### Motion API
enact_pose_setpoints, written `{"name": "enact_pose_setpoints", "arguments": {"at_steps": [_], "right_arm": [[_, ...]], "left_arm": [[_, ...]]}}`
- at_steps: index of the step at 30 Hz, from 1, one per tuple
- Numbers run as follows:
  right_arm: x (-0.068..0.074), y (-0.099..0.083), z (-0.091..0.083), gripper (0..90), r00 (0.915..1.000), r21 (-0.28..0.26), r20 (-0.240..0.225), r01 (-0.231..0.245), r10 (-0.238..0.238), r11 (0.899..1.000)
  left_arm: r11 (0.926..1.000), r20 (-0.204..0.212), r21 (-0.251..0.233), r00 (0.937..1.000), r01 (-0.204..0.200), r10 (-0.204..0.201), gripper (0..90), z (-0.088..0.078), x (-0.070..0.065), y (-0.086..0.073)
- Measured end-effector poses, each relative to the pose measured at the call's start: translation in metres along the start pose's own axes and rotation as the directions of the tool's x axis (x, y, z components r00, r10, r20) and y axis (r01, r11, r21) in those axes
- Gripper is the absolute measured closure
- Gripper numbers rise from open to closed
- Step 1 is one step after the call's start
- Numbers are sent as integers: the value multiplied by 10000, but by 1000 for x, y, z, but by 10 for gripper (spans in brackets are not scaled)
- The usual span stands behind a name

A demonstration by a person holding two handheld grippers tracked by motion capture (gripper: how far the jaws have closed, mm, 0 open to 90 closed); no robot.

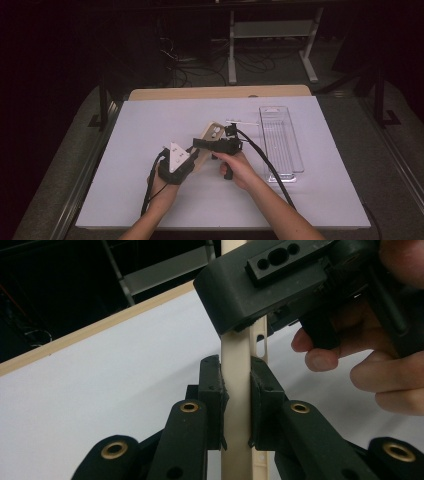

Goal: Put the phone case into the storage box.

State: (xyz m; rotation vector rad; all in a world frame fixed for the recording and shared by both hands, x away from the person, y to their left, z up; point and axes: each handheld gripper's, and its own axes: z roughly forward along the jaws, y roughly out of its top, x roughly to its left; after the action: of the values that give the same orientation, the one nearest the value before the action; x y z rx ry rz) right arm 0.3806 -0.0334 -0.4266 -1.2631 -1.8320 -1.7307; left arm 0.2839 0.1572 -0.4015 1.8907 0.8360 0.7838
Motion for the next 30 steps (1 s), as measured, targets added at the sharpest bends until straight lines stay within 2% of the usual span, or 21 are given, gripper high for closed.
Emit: {"name": "enact_pose_setpoints", "arguments": {"at_steps": [8, 12, 21, 27, 30], "right_arm": [[0, 0, -1, 0, 9999, 30, 150, 5, -5, 10000], [0, 1, -1, 41, 9992, -68, 388, 11, -9, 10000], [-1, 1, -3, 61, 9995, 50, 320, 6, -8, 10000], [0, 2, -4, 72, 9993, 46, 337, 137, -139, 9999], [0, 2, -4, 76, 9989, -7, 395, 258, -257, 9997]], "left_arm": [[10000, 16, -14, 10000, -2, 2, 787, 0, -1, 0], [10000, 21, -29, 10000, 10, -9, 787, 1, -1, 0], [10000, 59, 19, 10000, -14, 14, 785, 1, -1, -1], [10000, 131, 44, 9999, -20, 20, 778, 2, -1, -1], [9999, 172, 102, 9998, -86, 85, 748, 2, -2, -1]]}}
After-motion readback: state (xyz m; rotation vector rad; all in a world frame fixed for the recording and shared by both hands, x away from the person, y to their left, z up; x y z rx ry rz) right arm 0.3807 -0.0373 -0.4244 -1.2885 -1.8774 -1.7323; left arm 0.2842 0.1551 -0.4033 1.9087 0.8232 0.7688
